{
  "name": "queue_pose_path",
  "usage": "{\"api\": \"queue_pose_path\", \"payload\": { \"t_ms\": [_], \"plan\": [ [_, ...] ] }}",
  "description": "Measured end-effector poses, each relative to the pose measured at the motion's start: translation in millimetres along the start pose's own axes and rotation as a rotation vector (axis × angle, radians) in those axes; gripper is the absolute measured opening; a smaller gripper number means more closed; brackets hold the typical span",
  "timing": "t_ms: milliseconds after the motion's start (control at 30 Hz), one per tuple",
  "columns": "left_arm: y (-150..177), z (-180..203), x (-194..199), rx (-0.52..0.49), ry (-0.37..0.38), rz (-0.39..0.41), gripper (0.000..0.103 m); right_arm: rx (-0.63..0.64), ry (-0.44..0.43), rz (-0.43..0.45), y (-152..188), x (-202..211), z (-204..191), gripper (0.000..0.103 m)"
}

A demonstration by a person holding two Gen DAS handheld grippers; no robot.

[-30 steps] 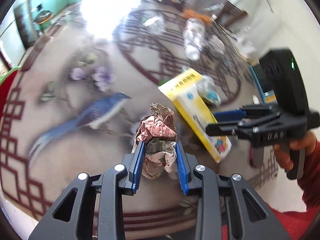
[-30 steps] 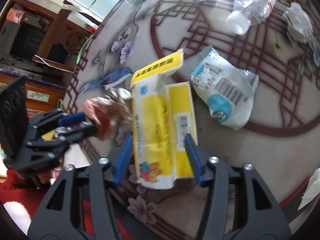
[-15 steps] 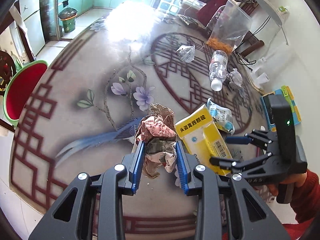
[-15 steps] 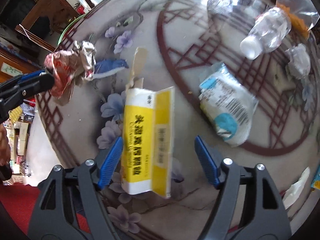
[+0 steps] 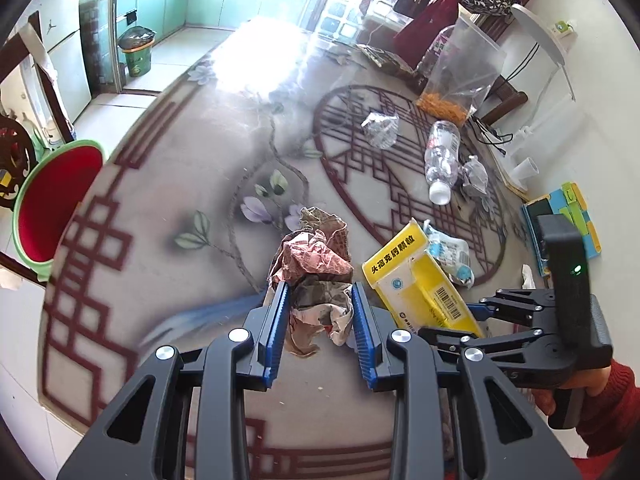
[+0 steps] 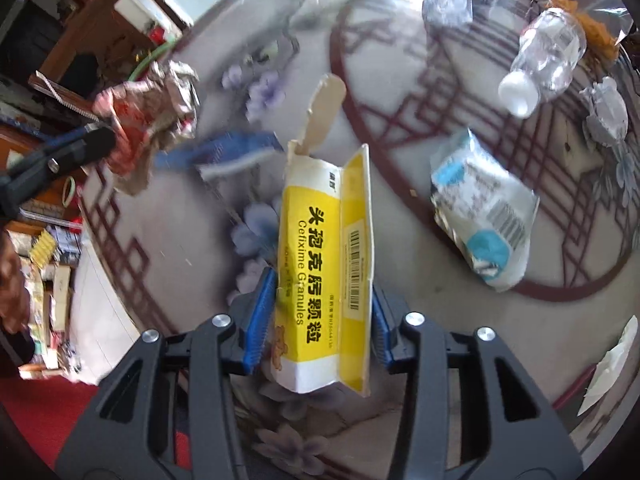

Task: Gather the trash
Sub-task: 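Carry the crumpled paper and yellow medicine box in both grippers over the bucket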

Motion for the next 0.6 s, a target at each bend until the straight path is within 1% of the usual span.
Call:
{"api": "queue_pose_path", "payload": {
  "t_ms": [133, 400, 600],
  "plan": [
    [-10, -13, 6, -0.002, 0.009, 0.015, 0.028, -0.042, -0.007, 0.059, -20, 10, -7, 0.042],
    [-41, -47, 18, -0.032, 0.027, 0.016, 0.028, -0.076, 0.023, 0.09, -57, 13, -32, 0.042],
    [-69, -80, 22, -0.065, 0.037, 0.005, 0.028, -0.133, 0.05, 0.117, -83, 7, -56, 0.043]
  ]
}}
Point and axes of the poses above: each gripper's, at about its wrist camera, not at the fingertips, and x roughly against the way its jaws point, z to its right, y to its underside, the point moved 2 cm from there along -x, roughly the way its jaws point, and after that the axes turned 13 degrees about x, right-handed, at the moved point
